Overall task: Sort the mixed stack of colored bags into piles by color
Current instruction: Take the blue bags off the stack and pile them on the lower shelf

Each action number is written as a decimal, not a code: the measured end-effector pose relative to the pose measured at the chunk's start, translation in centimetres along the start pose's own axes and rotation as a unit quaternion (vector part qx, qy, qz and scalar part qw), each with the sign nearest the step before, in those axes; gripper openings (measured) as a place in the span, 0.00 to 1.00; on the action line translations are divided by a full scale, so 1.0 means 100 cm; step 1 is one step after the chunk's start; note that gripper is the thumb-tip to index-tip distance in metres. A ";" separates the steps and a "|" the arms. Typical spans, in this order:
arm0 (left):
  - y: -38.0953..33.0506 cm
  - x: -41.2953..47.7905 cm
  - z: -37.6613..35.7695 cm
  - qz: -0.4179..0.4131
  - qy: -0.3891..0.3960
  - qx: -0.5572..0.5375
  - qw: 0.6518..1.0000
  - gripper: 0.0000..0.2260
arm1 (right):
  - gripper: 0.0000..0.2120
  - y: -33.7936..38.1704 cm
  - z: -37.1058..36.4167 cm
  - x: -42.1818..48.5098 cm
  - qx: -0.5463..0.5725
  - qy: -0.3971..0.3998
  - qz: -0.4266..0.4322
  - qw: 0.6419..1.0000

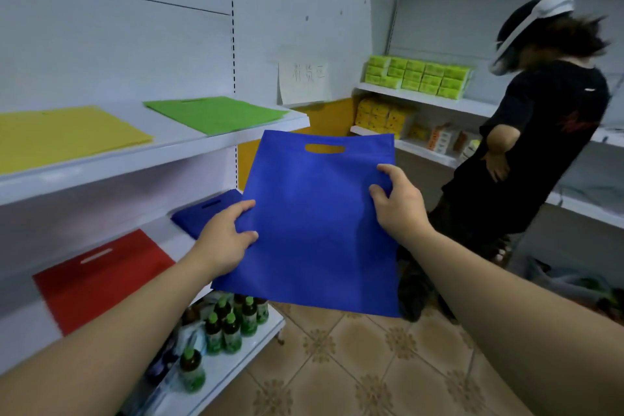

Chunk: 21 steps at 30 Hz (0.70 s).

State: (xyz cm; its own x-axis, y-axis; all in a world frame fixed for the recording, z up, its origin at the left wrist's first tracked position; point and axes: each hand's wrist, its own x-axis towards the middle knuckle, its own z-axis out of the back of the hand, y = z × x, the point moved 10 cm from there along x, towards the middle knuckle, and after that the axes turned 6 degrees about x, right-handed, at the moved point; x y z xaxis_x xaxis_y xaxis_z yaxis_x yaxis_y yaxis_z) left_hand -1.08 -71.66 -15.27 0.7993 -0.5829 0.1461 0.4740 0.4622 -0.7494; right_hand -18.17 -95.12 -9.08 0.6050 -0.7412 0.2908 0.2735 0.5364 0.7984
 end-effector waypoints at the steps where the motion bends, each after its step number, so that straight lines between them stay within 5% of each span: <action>1: 0.009 0.013 -0.006 0.009 0.001 -0.004 1.000 0.25 | 0.22 -0.006 -0.011 0.014 -0.002 0.008 -0.004 1.000; 12: 0.089 0.136 -0.073 0.117 0.030 -0.044 0.992 0.24 | 0.21 -0.093 -0.122 0.151 -0.037 0.088 -0.058 0.994; 21: 0.160 0.176 -0.094 0.230 -0.037 -0.045 0.972 0.23 | 0.20 -0.123 -0.244 0.236 -0.024 0.221 -0.016 0.975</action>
State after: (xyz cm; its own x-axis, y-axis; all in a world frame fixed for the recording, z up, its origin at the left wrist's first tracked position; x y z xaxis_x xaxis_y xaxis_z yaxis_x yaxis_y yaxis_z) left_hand 17.08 -80.76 -30.78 0.9448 -0.2779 -0.1737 0.0296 0.6003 -0.7992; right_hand 10.98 -109.34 -24.94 0.8555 -0.5178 0.0021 0.3259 0.5414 0.7750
